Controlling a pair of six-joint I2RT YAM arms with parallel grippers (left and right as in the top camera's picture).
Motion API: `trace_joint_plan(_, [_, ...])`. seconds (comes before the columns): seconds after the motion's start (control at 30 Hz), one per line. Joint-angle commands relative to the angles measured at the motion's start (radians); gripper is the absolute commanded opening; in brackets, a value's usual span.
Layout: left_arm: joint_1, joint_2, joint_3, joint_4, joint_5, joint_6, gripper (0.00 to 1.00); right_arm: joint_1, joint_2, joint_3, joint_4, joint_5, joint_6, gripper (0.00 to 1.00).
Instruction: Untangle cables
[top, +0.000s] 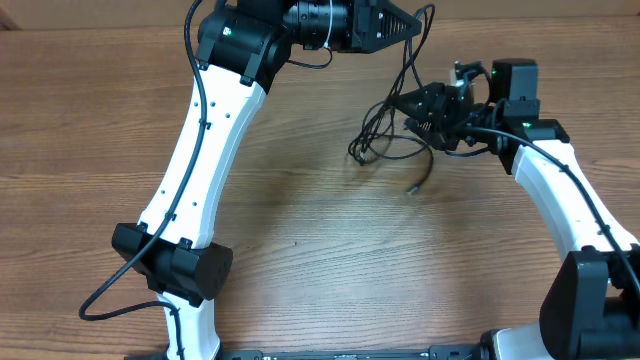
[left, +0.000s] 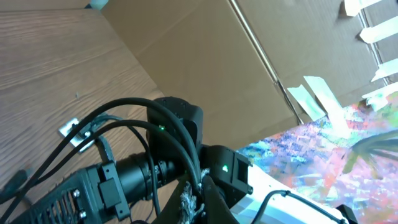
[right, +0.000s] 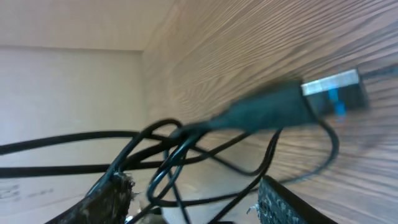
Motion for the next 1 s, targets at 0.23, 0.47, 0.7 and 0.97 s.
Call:
trace_joint_plan(0.23, [0.018, -0.019, 0.028, 0.203, 0.121, -0.237, 0.04, 0.041, 0.125, 0.026, 0.068, 0.044, 0.101, 0.63])
trace_joint_plan(0.47, [0.044, -0.019, 0.028, 0.383, 0.166, -0.406, 0.04, 0.013, 0.151, 0.026, -0.005, 0.206, 0.078, 0.59])
trace_joint_plan(0.7, [0.109, -0.019, 0.028, 0.466, 0.179, -0.480, 0.04, -0.095, 0.151, 0.026, -0.133, 0.294, -0.050, 0.57])
trace_joint_plan(0.97, [0.107, -0.019, 0.027, 0.310, 0.165, -0.311, 0.04, -0.223, 0.061, 0.030, -0.084, -0.134, -0.310, 0.58])
